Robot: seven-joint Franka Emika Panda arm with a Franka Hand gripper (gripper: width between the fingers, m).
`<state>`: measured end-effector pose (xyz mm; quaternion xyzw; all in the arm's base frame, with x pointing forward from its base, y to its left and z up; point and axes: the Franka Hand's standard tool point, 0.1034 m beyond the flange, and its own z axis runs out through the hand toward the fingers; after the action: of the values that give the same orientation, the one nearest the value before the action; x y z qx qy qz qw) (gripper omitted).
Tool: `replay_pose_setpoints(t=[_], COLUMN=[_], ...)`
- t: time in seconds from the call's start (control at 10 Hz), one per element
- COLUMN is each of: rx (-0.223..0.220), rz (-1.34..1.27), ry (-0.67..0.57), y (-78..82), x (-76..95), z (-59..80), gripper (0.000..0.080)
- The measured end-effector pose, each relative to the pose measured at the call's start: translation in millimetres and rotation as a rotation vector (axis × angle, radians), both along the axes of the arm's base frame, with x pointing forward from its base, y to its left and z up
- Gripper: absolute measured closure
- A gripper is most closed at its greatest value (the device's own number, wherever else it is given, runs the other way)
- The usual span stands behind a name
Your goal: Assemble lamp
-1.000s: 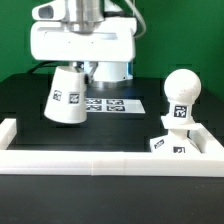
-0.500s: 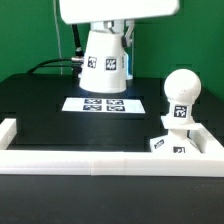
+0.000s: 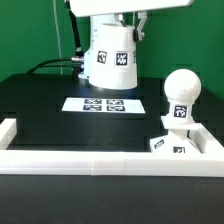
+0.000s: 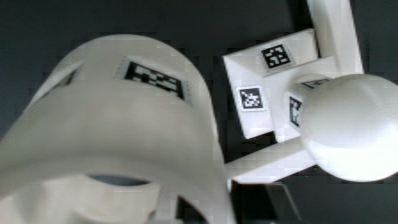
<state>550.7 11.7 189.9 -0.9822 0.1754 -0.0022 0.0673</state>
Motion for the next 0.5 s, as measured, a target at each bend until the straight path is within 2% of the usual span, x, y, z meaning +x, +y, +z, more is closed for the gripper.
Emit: replay_pose_setpoints(t=[0.2,0.4,0.5], rx=[0.009,0.029,0.033], rz=[-0.002,-0.051,-0.056], ry=[0.002,0.016,0.014], y=[4.8,27.9,36.5], x=[2.1,21.4,28.8], z=[5.3,30.8,38.3], gripper=[0.0755,0.0755,0.0755])
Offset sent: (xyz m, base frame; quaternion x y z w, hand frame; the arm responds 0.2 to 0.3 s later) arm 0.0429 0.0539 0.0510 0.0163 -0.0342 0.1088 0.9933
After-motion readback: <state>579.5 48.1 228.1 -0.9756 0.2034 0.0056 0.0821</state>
